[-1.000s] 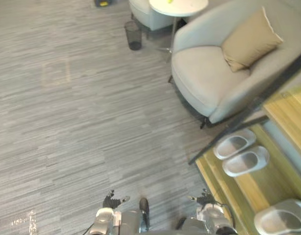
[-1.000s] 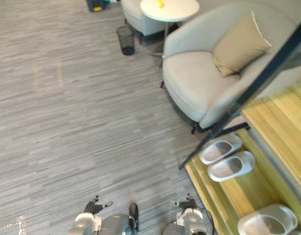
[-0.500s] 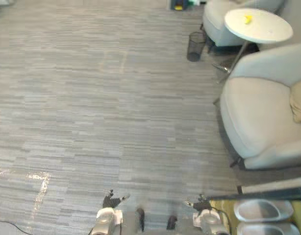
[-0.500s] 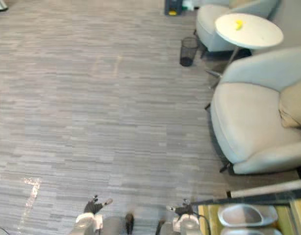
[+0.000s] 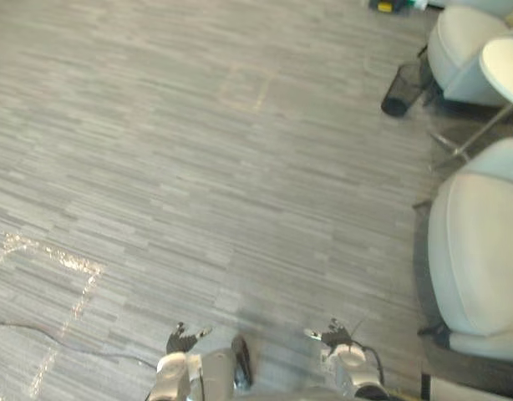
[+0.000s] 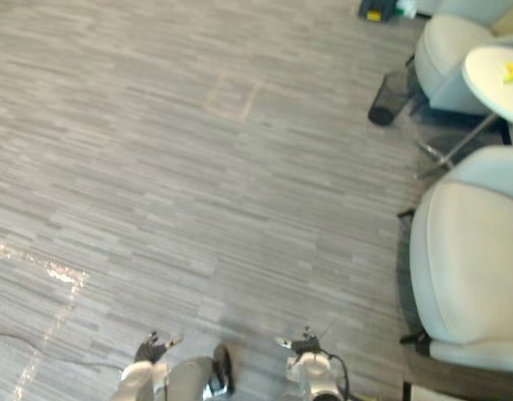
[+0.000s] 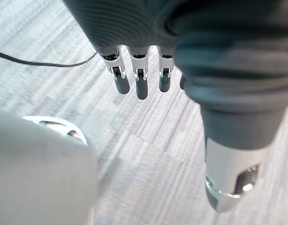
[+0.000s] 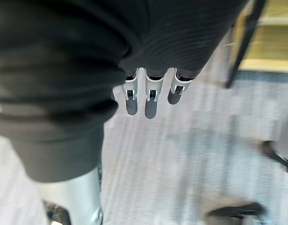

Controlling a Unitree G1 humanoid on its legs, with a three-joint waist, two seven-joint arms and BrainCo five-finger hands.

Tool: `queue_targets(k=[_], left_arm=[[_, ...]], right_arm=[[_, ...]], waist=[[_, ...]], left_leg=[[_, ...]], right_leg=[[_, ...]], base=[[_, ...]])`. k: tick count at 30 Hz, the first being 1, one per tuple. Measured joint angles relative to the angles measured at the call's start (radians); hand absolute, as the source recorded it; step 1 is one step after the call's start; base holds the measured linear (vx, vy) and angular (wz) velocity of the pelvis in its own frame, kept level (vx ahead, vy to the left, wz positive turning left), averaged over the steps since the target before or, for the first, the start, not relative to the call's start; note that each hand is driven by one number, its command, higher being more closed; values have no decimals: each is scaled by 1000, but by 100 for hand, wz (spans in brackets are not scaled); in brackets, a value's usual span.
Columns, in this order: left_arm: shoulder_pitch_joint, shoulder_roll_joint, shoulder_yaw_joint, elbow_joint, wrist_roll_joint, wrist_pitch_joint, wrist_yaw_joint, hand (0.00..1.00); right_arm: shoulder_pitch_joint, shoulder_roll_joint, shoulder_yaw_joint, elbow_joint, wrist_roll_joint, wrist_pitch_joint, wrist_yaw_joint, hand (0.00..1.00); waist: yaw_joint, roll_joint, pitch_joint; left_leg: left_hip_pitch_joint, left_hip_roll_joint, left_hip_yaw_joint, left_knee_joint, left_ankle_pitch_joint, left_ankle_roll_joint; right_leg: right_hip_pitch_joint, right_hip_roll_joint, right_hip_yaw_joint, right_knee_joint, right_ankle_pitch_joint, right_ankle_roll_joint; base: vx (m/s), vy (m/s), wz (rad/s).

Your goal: Organize the slippers on the shoe rack

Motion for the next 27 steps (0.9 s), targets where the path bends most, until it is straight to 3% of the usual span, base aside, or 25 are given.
queue_targets(k=[2,5,7,8,9,10,11,12,13,14,15,16,18,19,20,22,23,24,25,26,27], left_arm=[[-8,-2,1,-1,-9,1,1,0],[-18,-19,0,3,-18,0,0,0],[-43,-16,-4,26,-18,-1,-2,0],[-49,-23,-11,52,-17,-1,-5,0],[-48,-27,-10,56,-15,-1,-6,0],[-37,-31,-6,63,-15,-1,-8,0],[-40,-36,4,61,-15,1,-10,0],[-53,-57,10,55,-14,3,-8,0],[-41,-64,26,48,-14,2,-7,0],[-22,-67,41,26,-14,1,-9,0],[-11,-85,52,2,-14,0,-10,0],[-9,-89,60,-20,-14,0,-14,0],[-18,-82,64,-49,-15,0,-19,0],[-21,-82,62,-88,-15,-5,-20,0],[-21,-83,62,-93,-15,-5,-20,0],[-24,-78,64,-105,-15,-7,-20,0],[-32,-77,70,-105,-15,-7,-20,0],[-37,-78,72,-106,-17,-8,-20,0],[-36,-77,72,-100,-16,-11,-19,0],[-44,-64,72,-87,-16,-12,-19,0],[-47,-62,72,-82,-15,-12,-19,0]], right_arm=[[14,-4,-2,-25,0,1,0,0],[11,-20,-9,-28,1,-5,-2,0],[0,-31,-15,-13,2,-6,-2,0],[-7,-56,-24,17,3,-5,0,0],[-10,-56,-25,21,2,-4,-1,0],[-17,-62,-37,27,2,3,-4,0],[-34,-60,-52,28,3,6,-5,0],[-35,-63,-50,15,3,7,-7,0],[-31,-68,-47,2,3,4,-6,0],[-27,-63,-30,-2,5,2,-9,0],[-29,-64,-7,0,9,0,-9,0],[-33,-40,-3,0,11,-6,-9,0],[-35,-2,-1,2,13,-4,-8,0],[-22,20,9,2,24,-1,-7,0],[-18,20,8,2,29,0,-8,0],[-16,18,-3,-4,44,3,-11,0],[-17,19,-16,-10,44,5,-13,0],[-15,17,-26,-15,44,5,-14,0],[-8,18,-31,-14,44,4,-13,0],[-6,21,-23,-10,41,6,-9,0],[-4,22,-31,-21,41,6,-10,0]], waist=[[-1,-11,-5],[-19,-8,-4],[-34,-13,-6],[-58,7,-16],[-57,12,-24],[-50,38,-40],[-46,48,-26],[-61,47,-1],[-60,63,-5],[-54,61,-13],[-36,79,-13],[-16,102,-12],[-11,74,5],[2,50,16],[5,48,15],[10,38,16],[9,40,17],[12,27,22],[25,16,9],[26,-9,-9],[28,-17,-13]], left_leg=[[53,-5,-37,-29,-20,-2],[151,-4,-94,-103,-39,-7],[192,-13,-157,-148,-50,-22],[221,5,-223,-180,-58,-55],[224,15,-226,-182,-55,-60],[230,36,-242,-198,-49,-72],[229,40,-248,-174,-28,-105],[211,30,-263,-58,9,-146],[160,37,-261,105,22,-166],[84,52,-236,313,64,-173],[5,118,-196,521,73,-164],[-77,183,-156,657,34,-145],[-168,207,-107,679,-4,-107],[-235,210,-69,598,-29,-103],[-251,209,-62,566,-29,-103],[-326,183,-51,376,-18,-105],[-343,163,-56,272,12,-116],[-342,134,-65,136,110,-113],[-335,113,-64,107,201,-70],[-331,91,-40,112,171,-54],[-329,82,-27,140,132,-34]], right_leg=[[-127,21,34,77,-61,-14],[-235,62,1,-127,-97,-28],[-260,99,15,-435,-23,-32],[-261,134,36,-504,92,-117],[-261,136,35,-501,84,-118],[-266,149,24,-493,54,-127],[-266,130,0,-441,42,-142],[-274,99,-20,-318,21,-165],[-270,117,-12,-323,-10,-125],[-196,134,-27,-431,-10,-161],[-131,173,-22,-472,-54,-168],[-73,213,-13,-503,-72,-181],[20,215,-6,-562,-87,-175],[97,209,2,-631,-88,-171],[113,208,5,-649,-88,-170],[181,191,13,-714,-102,-130],[210,175,13,-730,-107,-121],[246,158,22,-750,-116,-105],[266,140,43,-767,-119,-98],[272,109,54,-767,-109,-86],[257,85,74,-727,-85,-53]], base=[[252,-14,55],[317,-52,59],[396,-150,106],[495,-205,92],[654,-229,68],[482,-130,19],[689,-181,47],[508,-173,56],[503,-215,53],[284,-154,5],[445,-126,-35],[552,-70,-45],[581,-48,-14],[471,-29,-6],[565,26,-14],[455,118,-10],[528,212,-14],[531,231,-28],[549,254,-21],[616,287,-17],[744,364,-3]])
